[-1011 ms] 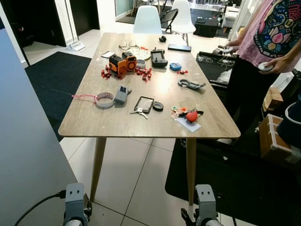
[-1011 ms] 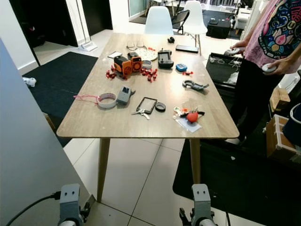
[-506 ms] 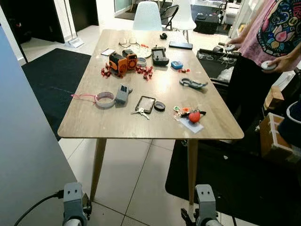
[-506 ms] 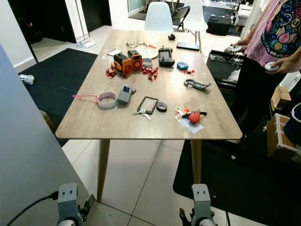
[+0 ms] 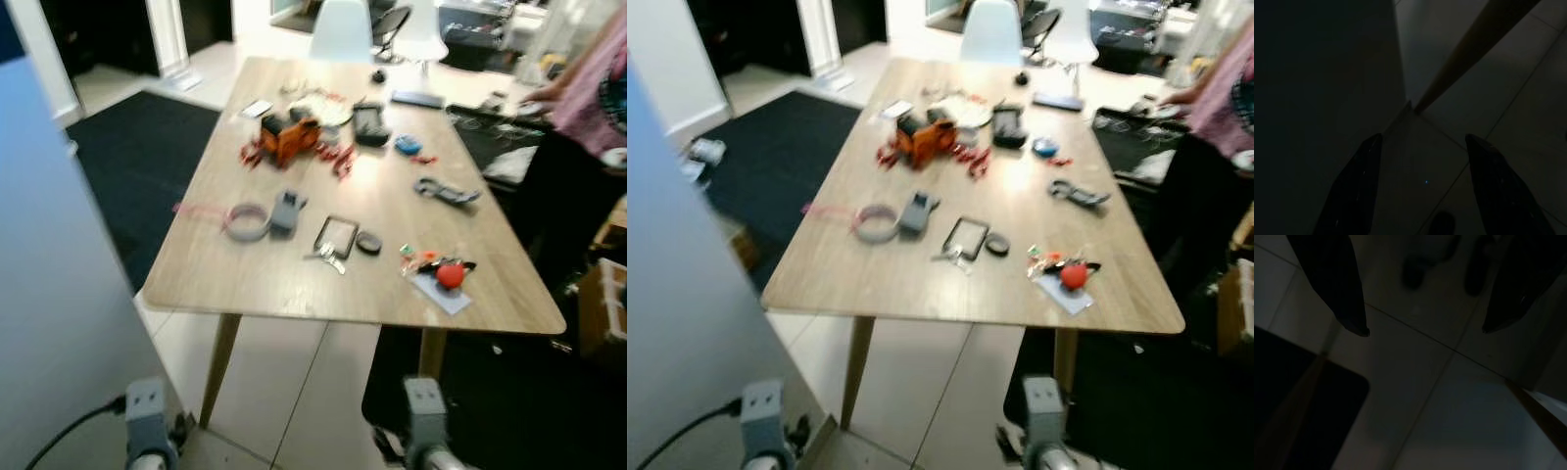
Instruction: Hang keys on a hook
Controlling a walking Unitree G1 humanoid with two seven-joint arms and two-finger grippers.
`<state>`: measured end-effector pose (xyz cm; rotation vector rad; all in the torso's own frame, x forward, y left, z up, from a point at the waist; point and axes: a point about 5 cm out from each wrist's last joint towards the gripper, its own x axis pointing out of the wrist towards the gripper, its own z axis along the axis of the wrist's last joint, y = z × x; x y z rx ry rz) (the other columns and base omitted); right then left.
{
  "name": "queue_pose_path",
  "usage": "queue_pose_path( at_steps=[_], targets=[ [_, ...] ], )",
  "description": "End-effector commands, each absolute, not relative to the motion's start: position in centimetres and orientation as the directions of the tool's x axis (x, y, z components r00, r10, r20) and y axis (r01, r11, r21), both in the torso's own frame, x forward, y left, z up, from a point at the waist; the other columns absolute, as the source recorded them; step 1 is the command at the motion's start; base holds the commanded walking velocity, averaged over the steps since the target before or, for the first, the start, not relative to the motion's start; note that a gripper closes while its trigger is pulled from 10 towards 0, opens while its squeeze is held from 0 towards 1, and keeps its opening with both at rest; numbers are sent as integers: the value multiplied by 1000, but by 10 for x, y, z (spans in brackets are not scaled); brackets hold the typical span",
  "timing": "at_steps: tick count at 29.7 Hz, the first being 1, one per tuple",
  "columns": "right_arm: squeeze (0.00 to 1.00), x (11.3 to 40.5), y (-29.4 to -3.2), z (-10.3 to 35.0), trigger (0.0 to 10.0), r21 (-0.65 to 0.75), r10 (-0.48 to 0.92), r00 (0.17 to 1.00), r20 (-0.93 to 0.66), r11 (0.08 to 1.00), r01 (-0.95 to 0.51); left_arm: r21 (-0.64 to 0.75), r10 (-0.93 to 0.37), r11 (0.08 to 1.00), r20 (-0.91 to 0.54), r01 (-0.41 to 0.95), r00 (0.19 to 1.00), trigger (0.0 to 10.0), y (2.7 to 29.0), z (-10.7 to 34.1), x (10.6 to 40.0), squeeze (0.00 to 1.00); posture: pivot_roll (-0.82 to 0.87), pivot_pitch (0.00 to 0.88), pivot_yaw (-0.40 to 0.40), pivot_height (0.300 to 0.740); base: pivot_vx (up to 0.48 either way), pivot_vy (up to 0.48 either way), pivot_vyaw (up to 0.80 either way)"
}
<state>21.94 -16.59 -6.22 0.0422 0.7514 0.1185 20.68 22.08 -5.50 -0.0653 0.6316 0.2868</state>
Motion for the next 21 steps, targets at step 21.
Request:
queue_pose_path(
  at_steps=[21],
  targets=[
    [0, 208, -177, -69, 10000, 58, 91, 696, -712, 996, -71, 35, 245, 959, -598, -281, 763, 10000, 221, -57, 203, 0, 51, 53, -16, 740, 0, 0, 0]
  ],
)
